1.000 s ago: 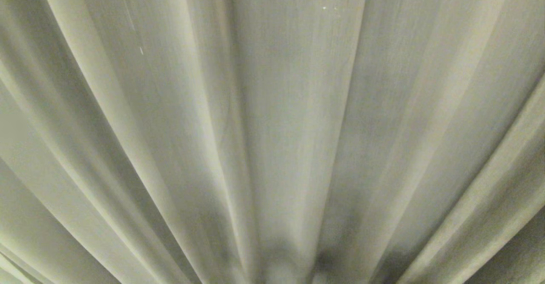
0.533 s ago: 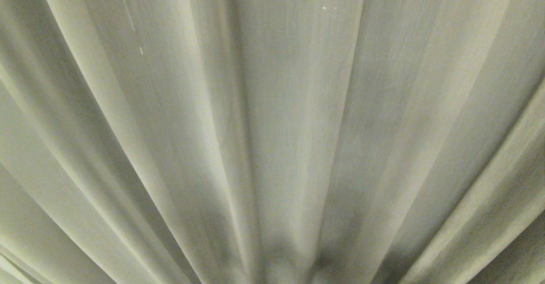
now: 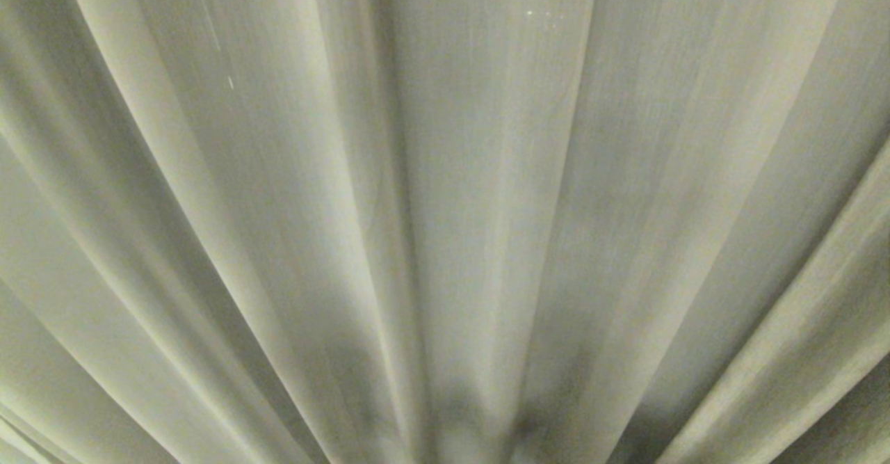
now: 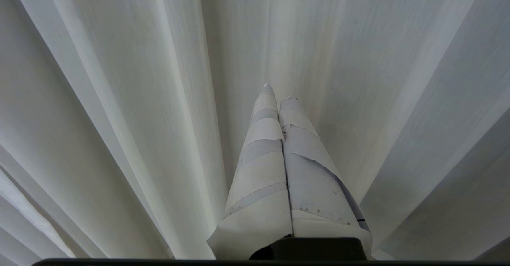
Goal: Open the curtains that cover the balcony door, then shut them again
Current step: Close the outer curtains on both sides
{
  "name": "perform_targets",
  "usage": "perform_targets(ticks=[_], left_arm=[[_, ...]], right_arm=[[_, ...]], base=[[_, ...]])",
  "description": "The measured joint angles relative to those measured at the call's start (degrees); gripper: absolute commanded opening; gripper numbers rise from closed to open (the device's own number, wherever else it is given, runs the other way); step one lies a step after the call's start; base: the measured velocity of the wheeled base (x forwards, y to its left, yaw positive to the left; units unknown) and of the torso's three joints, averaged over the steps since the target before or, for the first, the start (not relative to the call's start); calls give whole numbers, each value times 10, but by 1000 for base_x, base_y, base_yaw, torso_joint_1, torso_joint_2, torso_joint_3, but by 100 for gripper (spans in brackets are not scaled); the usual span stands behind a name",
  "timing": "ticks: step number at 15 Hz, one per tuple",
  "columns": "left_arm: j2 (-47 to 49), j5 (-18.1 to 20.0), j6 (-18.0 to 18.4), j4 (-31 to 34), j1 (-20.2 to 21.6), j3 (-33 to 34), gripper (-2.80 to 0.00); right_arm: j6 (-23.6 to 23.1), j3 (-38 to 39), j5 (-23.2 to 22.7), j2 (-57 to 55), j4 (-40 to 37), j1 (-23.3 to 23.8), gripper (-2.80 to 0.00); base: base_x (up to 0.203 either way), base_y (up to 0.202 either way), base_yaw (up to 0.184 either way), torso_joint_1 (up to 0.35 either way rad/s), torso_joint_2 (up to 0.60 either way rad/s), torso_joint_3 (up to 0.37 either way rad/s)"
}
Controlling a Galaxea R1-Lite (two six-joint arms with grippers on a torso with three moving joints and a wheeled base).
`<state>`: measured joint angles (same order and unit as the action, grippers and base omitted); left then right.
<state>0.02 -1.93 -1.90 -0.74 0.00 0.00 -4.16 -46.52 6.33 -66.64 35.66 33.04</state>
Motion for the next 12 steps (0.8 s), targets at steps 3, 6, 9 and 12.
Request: perform_targets(ticks=[3,6,9,12], left_arm=[[0,0,0,0,0,0,-280],[0,0,0,0,0,0,-280],[0,0,0,0,0,0,-280],[0,0,0,0,0,0,-280]], right_arm=[[7,-41,-1,-54,19,2,0],[18,-97,-1,-112,36,5,0],[36,-150,-4,-162,37,6,0],[54,-201,-46,-203,32,6,0]], base=[[0,0,0,0,0,0],[0,0,0,0,0,0],[0,0,0,0,0,0],[0,0,0,0,0,0]])
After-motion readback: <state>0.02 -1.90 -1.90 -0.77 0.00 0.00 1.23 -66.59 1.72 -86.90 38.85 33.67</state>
